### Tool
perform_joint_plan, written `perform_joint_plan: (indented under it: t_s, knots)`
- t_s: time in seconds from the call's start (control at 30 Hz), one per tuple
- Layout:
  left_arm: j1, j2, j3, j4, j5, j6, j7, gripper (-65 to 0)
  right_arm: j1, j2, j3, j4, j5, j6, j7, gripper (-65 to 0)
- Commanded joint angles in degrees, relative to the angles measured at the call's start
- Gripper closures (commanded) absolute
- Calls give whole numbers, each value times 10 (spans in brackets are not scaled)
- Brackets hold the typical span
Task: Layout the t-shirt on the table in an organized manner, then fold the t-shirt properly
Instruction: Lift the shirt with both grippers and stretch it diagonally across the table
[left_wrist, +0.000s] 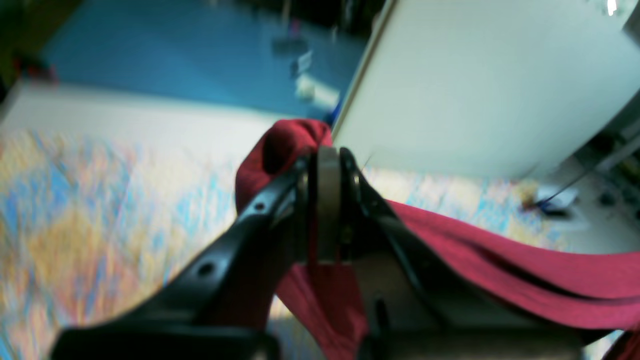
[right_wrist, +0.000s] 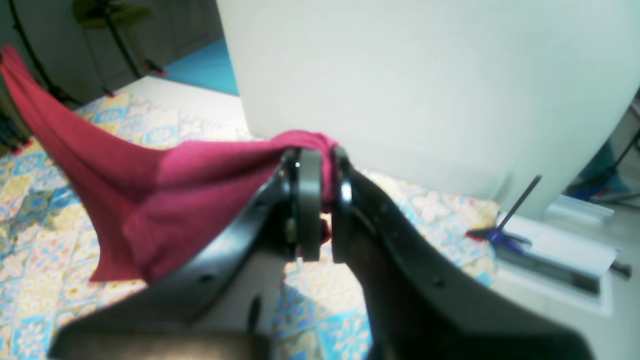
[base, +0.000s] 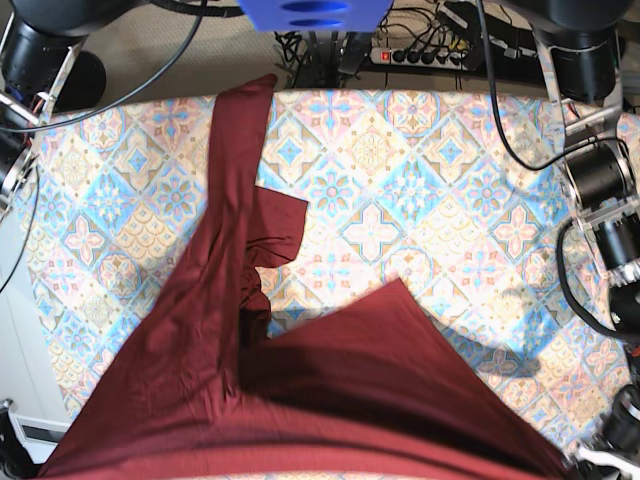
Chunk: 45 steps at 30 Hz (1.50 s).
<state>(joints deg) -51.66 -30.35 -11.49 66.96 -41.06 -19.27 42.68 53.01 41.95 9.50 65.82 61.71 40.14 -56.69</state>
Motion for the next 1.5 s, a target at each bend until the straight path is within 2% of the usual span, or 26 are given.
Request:
perform_joint_plan:
  t_s: [0.0,0.13,0.23,0.33,0.43,0.57,0.67,0.77,0.9,0.97,1.07,1.17,1.4,1.47]
  knots:
    - [-36,-10,-3,10,3,1,-19,-1,30,13,4,2,12,-1,24,0]
    - [-74,-9,-3,10,25,1,-18,-1,49,13,2,-5,12,-1,24,0]
    - [-74,-9,-6,14,22,-1,24,-1,45,13,1,0,12,-1,16,0]
    - [-29,-13,-8,26,22,-2,68,-1,45,13,-19,17,12,-1,-23,0]
    - [77,-28,-8,103,22,-2,96,-1,29,15,-55,69,12,-1,-47,0]
    - [242,-29,-7,209,26,-2,137,-2,-75,28,-62,124,12,-1,-55,0]
    - [364,-29,-8,259,24,-2,190,-2,-140,29,-62,165,8,-1,-66,0]
    - [456,-29,-8,282,22,-3,202,-2,-191,29,-61,187,8,-1,-66,0]
    - [563,-30,-8,291,22,-3,202,-2,-261,29,-9,226,7,-1,-67,0]
    - [595,-45,-8,291,22,-3,198,-2,-292,29,19,231,7,-1,-67,0]
    - [622,-60,-12,290,22,-3,186,-2,-324,30,51,236,7,-1,-67,0]
    - [634,-61,-51,290,24,-3,189,-2,-349,38,73,236,7,-1,-67,0]
    - [634,-73,-120,301,6,-5,227,-2,-389,45,99,249,7,-1,-67,0]
    - [640,-93,-126,318,-20,-12,255,-7,-404,45,115,260,7,-1,-67,0]
